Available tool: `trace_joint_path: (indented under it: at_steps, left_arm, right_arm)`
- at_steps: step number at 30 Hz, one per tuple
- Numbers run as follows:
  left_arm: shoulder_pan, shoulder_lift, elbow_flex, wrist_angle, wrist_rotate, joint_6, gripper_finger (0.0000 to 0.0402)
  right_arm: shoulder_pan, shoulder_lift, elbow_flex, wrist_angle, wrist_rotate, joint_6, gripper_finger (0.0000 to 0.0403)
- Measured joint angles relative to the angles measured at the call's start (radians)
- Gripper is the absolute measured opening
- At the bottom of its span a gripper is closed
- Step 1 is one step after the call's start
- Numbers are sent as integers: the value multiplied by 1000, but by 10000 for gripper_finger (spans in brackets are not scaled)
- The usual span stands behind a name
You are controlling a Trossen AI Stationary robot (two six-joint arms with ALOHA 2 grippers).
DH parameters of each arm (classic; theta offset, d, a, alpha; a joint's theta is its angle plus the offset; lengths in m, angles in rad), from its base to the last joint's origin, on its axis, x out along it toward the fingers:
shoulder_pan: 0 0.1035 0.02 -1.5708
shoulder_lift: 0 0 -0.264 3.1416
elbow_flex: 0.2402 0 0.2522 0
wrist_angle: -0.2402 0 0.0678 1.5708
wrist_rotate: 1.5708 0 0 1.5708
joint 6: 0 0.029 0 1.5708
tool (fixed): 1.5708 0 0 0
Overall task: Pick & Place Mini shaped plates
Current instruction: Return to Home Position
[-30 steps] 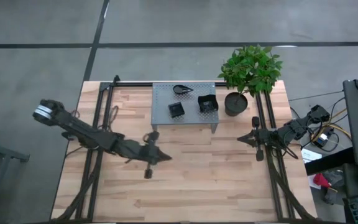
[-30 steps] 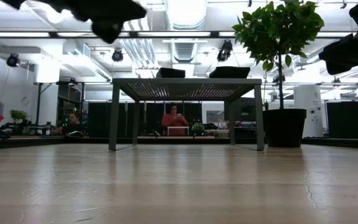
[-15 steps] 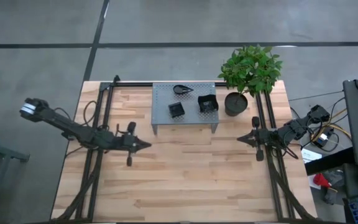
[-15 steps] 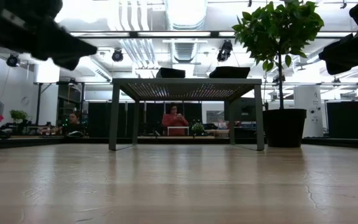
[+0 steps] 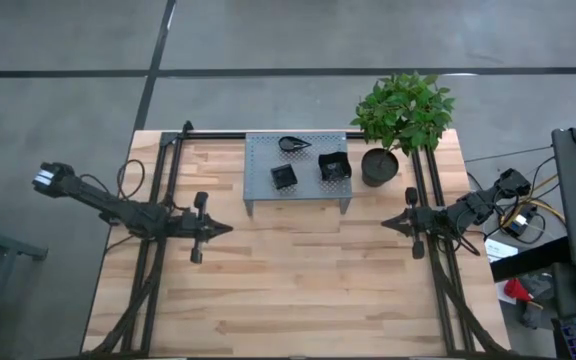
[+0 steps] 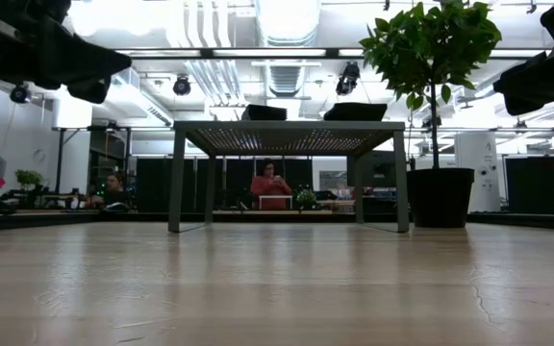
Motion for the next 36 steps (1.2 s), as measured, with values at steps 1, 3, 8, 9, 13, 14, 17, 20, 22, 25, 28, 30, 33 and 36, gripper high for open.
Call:
trace_joint_path:
  at_steps: [1, 3, 8, 9, 13, 14, 17, 20, 22, 25, 28, 30, 33, 36]
  left_arm:
    - [0, -8, 0, -10, 0, 6, 3]
    - [0, -21, -1, -8, 0, 14, 3]
    - [0, -40, -1, -36, -23, 22, 3]
    - [0, -41, -1, -54, -25, 22, 3]
    - [0, -36, -1, -62, -34, -1, 3]
    - [0, -35, -1, -61, -34, -5, 3]
    - [0, -35, -1, -62, -34, -6, 3]
    - [0, -35, -1, -62, -34, -6, 3]
    - [0, -35, -1, -62, -34, -6, 3]
    - [0, -35, -1, -62, -34, -6, 3]
    - [0, -35, -1, -62, -34, -7, 3]
    - [0, -35, -1, -62, -34, -7, 3]
    - [0, -35, -1, -62, -34, -8, 3]
    - [0, -35, -1, -62, -34, -8, 3]
  right_arm:
    - [0, 0, 0, 0, 0, 0, 8]
    - [0, 0, 0, 0, 0, 0, 8]
    - [0, 0, 0, 0, 0, 0, 8]
    - [0, 0, 0, 0, 0, 0, 8]
    - [0, 0, 0, 0, 0, 0, 8]
    - [0, 0, 0, 0, 0, 0, 8]
    - [0, 0, 0, 0, 0, 0, 8]
    - [0, 0, 0, 0, 0, 0, 8]
    - [0, 0, 0, 0, 0, 0, 8]
    - [0, 0, 0, 0, 0, 0, 8]
    - [0, 0, 0, 0, 0, 0, 8]
    - [0, 0, 0, 0, 0, 0, 8]
    - [0, 0, 0, 0, 0, 0, 8]
    - [0, 0, 0, 0, 0, 0, 8]
